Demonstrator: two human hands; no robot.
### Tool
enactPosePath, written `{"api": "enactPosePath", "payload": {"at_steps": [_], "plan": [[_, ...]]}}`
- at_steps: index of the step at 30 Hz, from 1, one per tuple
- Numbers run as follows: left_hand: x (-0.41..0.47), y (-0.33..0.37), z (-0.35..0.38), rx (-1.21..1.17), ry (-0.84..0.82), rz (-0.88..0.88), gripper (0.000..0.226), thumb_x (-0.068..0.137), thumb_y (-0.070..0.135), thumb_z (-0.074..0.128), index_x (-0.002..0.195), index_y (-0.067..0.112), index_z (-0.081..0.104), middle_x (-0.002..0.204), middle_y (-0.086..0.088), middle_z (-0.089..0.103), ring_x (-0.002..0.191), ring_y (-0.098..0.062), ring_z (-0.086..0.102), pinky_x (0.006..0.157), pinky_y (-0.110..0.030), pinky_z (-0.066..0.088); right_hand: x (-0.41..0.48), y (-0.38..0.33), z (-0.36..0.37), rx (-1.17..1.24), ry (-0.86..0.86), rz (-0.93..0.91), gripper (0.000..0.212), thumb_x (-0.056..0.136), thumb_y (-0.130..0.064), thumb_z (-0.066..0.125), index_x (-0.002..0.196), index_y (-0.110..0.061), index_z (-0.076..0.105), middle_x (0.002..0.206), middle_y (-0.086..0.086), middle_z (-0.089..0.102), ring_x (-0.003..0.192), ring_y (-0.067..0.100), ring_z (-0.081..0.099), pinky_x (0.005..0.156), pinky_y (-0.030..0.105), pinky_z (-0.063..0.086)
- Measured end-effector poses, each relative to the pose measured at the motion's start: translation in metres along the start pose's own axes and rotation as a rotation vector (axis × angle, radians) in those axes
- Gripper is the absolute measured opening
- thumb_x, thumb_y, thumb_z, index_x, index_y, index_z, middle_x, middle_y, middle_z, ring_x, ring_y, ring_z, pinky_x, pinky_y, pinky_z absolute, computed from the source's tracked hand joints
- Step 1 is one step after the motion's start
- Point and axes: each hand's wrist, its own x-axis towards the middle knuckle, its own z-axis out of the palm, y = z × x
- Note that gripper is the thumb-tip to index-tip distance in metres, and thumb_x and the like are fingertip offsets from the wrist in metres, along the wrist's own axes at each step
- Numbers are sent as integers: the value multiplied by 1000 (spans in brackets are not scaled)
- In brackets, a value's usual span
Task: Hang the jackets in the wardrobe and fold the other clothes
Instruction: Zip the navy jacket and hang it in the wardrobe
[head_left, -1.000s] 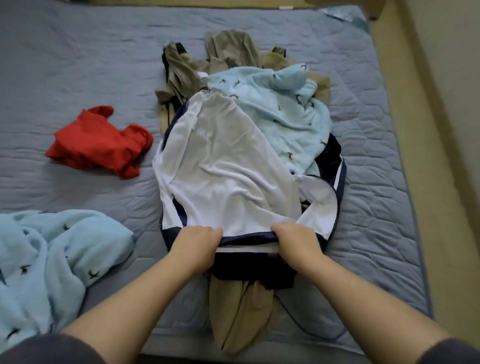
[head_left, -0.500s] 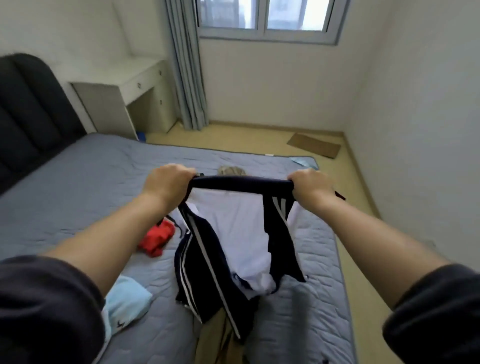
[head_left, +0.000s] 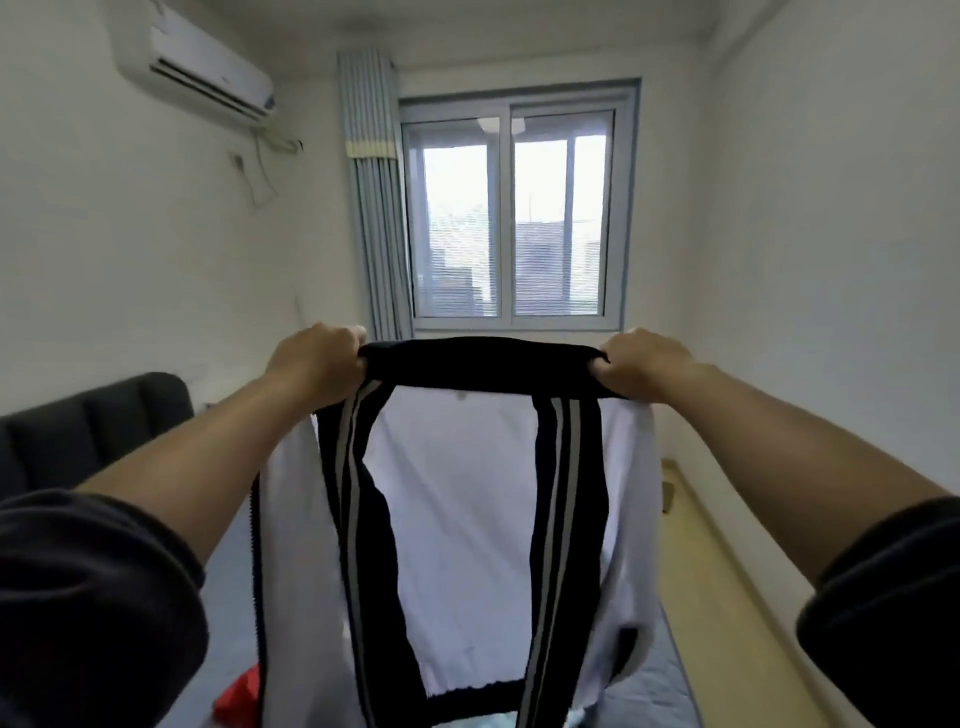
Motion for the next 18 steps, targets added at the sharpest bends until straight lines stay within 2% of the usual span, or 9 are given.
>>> {"api": "enactPosePath", "payload": {"at_steps": [3, 6, 8, 10, 11, 12, 14, 15, 18], "plan": [[-22, -1, 0, 111, -62, 205, 21, 94, 33, 45, 95, 14, 54, 89, -15, 63, 80, -35, 59, 62, -32, 37, -25, -5, 10, 3, -98, -117, 51, 86, -61, 48, 62, -18, 55, 64, -3, 57, 64, 18, 57, 51, 26, 35], [-24, 3, -1, 175, -105, 207, 18, 96, 26, 41, 97, 11, 53, 95, -17, 63, 72, -30, 53, 62, -32, 35, -29, -18, 6, -173, -128, -143, 40, 89, -57, 49, 81, -21, 65, 75, -3, 59, 76, 22, 60, 60, 27, 42], [-8, 3, -18, 93, 94, 98, 18, 96, 23, 42, 95, 9, 52, 89, -20, 63, 68, -31, 52, 61, -32, 34, -18, -30, -17, -148, 91, -157, 29, 92, -44, 50, 76, -22, 59, 68, -6, 51, 77, 26, 60, 63, 29, 41], [3, -1, -31, -83, 485, 60, 18, 94, 22, 48, 94, 4, 53, 75, -23, 62, 64, -37, 59, 58, -34, 35, -9, -40, -37, 78, 453, -204, 27, 92, -37, 50, 70, -21, 53, 61, -6, 47, 68, 28, 59, 61, 29, 38], [1, -3, -32, -99, 590, 61, 18, 94, 22, 49, 92, 4, 53, 68, -22, 61, 60, -37, 60, 55, -32, 35, -9, -44, -38, 154, 579, -193, 29, 92, -38, 48, 69, -20, 52, 61, -4, 48, 63, 27, 57, 59, 29, 37], [-4, -1, -30, -71, 499, 94, 17, 94, 24, 50, 89, 8, 52, 64, -16, 60, 57, -33, 60, 53, -28, 36, -12, -50, -34, 131, 560, -181, 32, 94, -41, 44, 70, -21, 51, 63, -1, 51, 63, 27, 57, 59, 30, 37], [-26, 2, 0, 226, -38, 241, 11, 93, 26, 50, 86, 18, 51, 73, -3, 60, 63, -22, 61, 51, -20, 38, -24, -53, 6, -168, 195, -221, 34, 97, -43, 36, 79, -22, 56, 82, 5, 62, 75, 27, 59, 63, 31, 39], [-35, -1, 15, 338, -202, 262, 6, 93, 23, 48, 91, 20, 53, 84, 0, 63, 72, -20, 63, 55, -19, 40, -34, -49, 27, -293, 23, -201, 36, 98, -44, 35, 84, -21, 59, 92, 6, 65, 81, 27, 60, 66, 30, 40], [-27, -20, 23, 227, -121, 211, 17, 92, 11, 41, 102, 17, 53, 100, -6, 66, 84, -28, 65, 66, -30, 48, -38, -34, 38, -157, 52, -124, 48, 98, -55, 31, 73, -20, 52, 77, -1, 58, 72, 24, 55, 63, 30, 37]]}}
